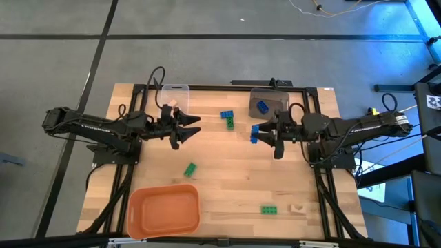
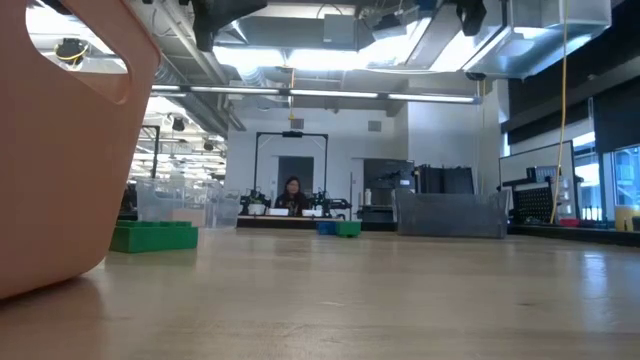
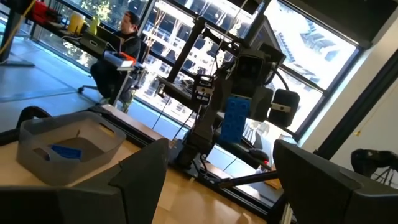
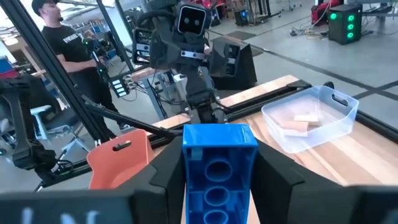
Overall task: Sort & place blocks by color
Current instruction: Put the bottom blue game piece into the black bin
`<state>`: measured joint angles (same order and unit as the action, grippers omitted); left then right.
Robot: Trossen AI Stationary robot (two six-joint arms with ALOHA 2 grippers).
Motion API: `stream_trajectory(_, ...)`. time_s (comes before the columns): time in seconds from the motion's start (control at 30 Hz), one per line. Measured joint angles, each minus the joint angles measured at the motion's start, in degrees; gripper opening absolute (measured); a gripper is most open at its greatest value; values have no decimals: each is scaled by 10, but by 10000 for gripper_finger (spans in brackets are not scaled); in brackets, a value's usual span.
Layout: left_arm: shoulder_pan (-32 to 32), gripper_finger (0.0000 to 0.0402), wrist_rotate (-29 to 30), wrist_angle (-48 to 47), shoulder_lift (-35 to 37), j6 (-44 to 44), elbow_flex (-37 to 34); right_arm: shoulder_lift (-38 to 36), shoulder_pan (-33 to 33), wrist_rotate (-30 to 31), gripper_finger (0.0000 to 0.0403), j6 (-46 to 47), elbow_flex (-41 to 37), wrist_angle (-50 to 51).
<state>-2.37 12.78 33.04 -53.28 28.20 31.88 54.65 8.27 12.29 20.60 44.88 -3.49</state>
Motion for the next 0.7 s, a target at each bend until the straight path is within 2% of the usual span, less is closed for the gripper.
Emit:
stream_trajectory(0.53, 0, 282, 0, 0, 0, -3, 0, 4, -1, 1, 133, 15, 0, 1)
stream_trajectory(0.7, 0, 282, 0, 0, 0, -3, 0, 18, -29, 24, 133, 37, 0, 12)
